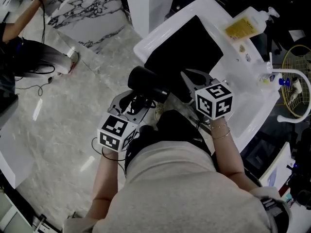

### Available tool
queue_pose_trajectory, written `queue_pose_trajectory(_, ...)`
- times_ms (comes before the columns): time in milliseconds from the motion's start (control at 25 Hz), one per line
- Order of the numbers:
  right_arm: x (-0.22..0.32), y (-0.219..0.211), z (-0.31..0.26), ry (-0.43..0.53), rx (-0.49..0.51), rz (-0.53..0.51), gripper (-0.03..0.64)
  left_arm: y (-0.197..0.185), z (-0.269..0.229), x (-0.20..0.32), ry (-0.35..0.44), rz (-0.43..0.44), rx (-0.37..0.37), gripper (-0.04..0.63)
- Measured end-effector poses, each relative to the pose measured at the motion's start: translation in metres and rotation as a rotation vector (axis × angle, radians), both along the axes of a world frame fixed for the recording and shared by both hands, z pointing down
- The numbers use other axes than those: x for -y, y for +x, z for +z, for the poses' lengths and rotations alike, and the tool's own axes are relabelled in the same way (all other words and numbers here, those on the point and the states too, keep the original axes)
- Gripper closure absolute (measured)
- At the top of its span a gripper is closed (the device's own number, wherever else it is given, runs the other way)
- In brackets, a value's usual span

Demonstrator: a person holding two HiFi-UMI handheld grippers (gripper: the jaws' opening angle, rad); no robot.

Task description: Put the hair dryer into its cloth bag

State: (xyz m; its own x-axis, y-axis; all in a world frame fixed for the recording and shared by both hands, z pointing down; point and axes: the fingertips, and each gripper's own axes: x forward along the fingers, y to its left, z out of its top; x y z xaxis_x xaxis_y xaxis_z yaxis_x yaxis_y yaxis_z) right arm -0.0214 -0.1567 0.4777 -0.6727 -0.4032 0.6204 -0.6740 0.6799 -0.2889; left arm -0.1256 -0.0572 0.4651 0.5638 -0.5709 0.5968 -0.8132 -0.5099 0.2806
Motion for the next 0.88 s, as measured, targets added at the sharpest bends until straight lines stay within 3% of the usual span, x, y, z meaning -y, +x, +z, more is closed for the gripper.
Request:
queue_pose_trajectory(400,0.013,0.002,-0.014,0.006,0.074,0.023,0.607,0.024,0.026,-0.005,-0.059,0.188,0.165,0.394)
queue_pose_trajectory(880,0.021,0.0,-0.022,0.034,0.099,0.0,0.607,0.027,0.037,0.012,-0.141,0.287,0.326,0.394)
